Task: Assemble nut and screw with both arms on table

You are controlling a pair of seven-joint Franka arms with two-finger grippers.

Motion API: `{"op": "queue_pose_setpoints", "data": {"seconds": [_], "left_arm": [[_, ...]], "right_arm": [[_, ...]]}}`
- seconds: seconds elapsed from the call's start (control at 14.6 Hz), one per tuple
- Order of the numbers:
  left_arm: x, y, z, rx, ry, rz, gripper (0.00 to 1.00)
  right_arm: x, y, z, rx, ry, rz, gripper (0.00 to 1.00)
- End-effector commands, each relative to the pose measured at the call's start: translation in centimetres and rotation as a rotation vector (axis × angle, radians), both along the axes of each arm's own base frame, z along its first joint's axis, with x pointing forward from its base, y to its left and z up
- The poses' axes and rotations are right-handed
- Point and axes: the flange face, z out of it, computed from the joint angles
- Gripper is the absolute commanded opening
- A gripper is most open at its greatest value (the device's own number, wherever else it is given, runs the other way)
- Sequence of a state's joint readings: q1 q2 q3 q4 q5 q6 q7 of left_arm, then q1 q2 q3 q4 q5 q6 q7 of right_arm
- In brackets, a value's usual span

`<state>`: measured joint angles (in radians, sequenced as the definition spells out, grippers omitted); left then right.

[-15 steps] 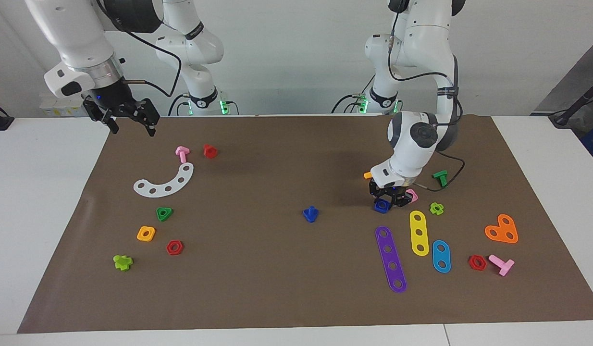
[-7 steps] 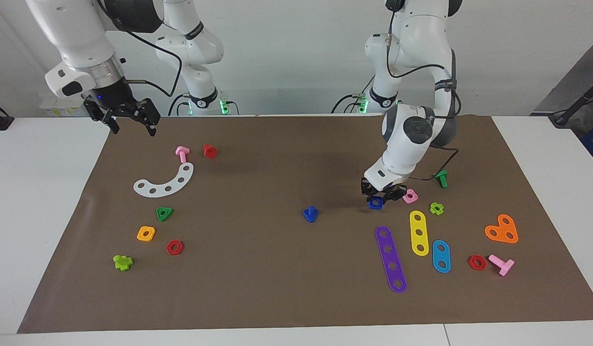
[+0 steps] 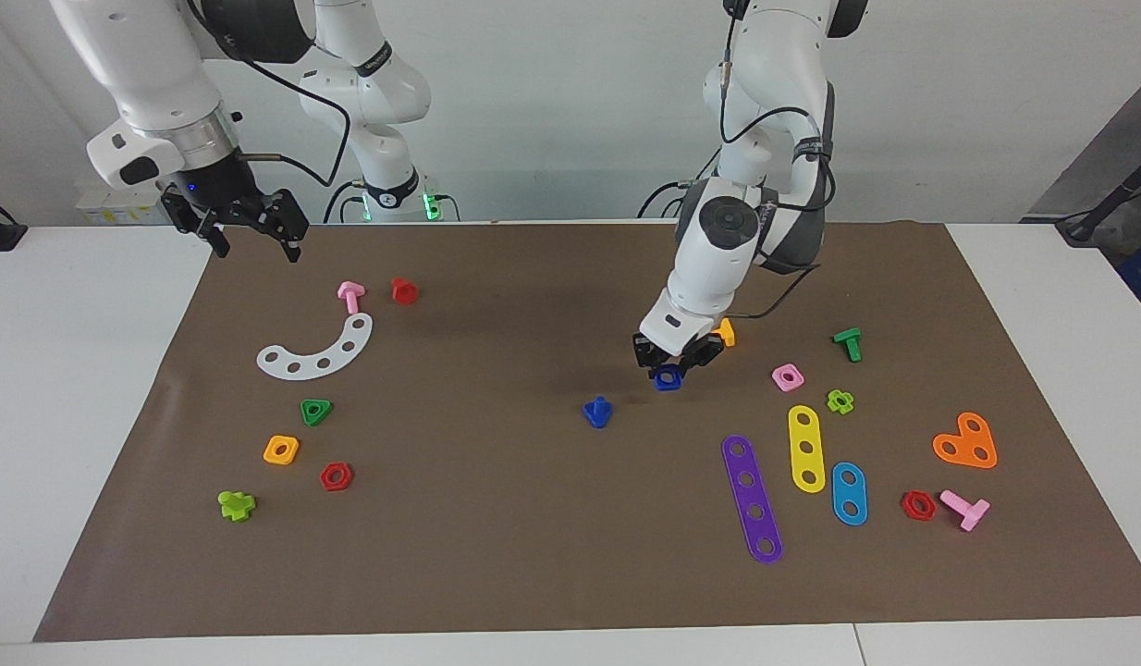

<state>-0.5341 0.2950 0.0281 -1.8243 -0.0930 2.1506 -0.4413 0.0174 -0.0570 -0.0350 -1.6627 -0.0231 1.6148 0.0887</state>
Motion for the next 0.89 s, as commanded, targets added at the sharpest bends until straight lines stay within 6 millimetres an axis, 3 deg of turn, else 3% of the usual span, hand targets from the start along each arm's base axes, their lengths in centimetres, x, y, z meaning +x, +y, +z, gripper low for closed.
{"op": "queue_pose_setpoints", "data": {"seconds": [0.0,0.34,0.55,0.82], "left_arm": [[0.7,-3.1,0.5,-0.034,0.008,0.059,0.47],[1.8,-6.9,-0.4,-0.038,0.002,0.096,0.47],[2.7,-7.9,-0.5,-0.036,0.005,0.106,0.46],[2.2,-8.8,-1.1,-0.027,0.009,0.093,0.45]], "right_arm": [[-0.6,0.1,0.2,0.013,0.003,-0.009,1.00],[-0.6,0.1,0.2,0.011,0.003,-0.009,1.00],[-0.6,0.1,0.2,0.011,0.003,-0.009,1.00],[-0.6,0.1,0.2,0.013,0.003,-0.009,1.00]]}}
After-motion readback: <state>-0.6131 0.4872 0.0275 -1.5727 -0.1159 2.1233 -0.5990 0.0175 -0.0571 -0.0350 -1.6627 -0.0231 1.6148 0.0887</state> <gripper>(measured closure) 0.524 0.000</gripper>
